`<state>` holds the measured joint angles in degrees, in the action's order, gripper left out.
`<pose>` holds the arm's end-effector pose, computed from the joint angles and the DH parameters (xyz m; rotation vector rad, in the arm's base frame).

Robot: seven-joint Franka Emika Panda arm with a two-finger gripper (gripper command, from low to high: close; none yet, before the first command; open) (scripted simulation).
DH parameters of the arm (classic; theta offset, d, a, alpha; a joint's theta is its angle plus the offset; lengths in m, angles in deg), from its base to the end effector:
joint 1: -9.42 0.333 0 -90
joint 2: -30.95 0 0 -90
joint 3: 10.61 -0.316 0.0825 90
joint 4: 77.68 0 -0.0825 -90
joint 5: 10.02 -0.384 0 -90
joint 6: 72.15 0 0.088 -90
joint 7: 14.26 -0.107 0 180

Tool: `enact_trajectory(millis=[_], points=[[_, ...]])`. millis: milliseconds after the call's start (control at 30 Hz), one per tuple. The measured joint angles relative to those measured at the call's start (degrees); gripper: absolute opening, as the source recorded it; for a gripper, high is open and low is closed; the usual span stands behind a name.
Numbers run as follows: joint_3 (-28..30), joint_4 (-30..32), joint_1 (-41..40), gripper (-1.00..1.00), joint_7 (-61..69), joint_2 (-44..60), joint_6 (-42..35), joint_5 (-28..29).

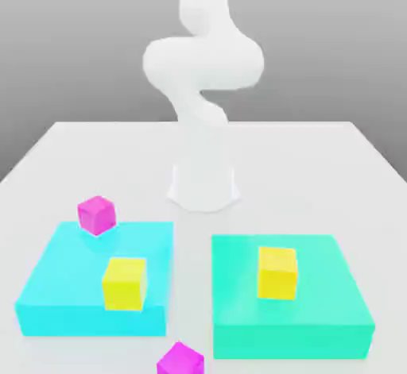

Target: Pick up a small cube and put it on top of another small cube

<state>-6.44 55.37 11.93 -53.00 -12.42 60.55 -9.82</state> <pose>0.3641 -0.0210 0.6849 -2.5231 0.9261 -0.9785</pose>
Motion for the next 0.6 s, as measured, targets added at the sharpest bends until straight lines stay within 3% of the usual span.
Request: enact_trajectory(millis=[600], points=[[23.7, 9.4, 14.3, 0.00, 52.4, 21.0, 7.3, 0.1]])
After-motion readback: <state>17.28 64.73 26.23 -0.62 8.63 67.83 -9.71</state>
